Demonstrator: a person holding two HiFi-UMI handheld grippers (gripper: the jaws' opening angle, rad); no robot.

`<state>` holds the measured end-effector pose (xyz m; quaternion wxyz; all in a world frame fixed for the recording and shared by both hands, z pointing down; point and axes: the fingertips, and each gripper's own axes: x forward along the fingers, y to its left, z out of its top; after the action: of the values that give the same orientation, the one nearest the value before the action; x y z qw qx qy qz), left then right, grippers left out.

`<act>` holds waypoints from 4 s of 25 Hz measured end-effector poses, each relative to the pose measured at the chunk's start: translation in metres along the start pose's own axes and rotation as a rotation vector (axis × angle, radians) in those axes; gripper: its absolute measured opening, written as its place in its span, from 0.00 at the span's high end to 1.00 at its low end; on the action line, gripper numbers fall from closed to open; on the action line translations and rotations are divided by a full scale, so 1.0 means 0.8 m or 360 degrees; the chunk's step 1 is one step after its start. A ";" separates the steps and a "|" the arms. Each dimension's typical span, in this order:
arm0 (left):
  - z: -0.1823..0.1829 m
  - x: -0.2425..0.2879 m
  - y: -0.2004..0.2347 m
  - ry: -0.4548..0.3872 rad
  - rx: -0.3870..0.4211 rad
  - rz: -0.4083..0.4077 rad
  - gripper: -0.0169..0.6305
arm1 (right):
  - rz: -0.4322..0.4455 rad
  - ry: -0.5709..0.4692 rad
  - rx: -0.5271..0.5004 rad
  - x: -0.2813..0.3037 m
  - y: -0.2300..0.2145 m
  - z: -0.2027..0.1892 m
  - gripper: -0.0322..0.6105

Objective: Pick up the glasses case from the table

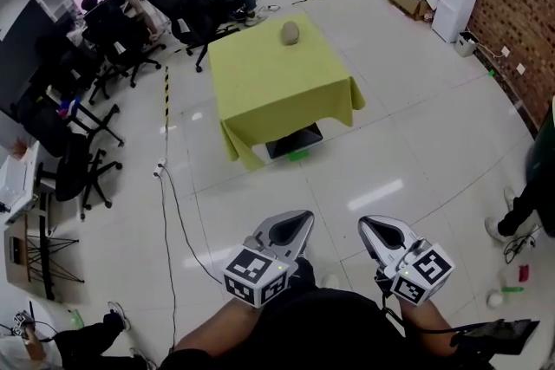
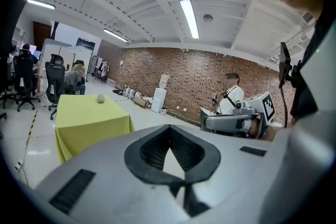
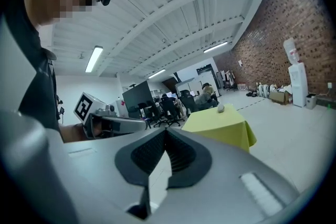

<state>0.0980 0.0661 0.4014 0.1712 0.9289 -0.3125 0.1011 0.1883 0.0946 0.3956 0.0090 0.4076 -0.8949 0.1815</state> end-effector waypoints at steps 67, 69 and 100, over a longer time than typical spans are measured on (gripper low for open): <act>0.206 0.319 0.400 -0.0071 -0.0088 0.0390 0.97 | 0.0335 0.0136 0.0020 0.388 -0.374 0.164 0.95; 0.204 0.321 0.409 -0.0061 -0.0090 0.0379 0.97 | 0.0335 0.0149 0.0016 0.399 -0.377 0.162 0.95; 0.273 0.346 0.725 -0.0118 -0.0117 0.0144 0.97 | -0.0034 0.0200 -0.0113 0.666 -0.410 0.226 0.95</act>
<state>-0.0235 -0.6011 0.4294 0.1888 0.9100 -0.3637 0.0626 0.0972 -0.5497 0.4186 0.0815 0.4043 -0.8941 0.1746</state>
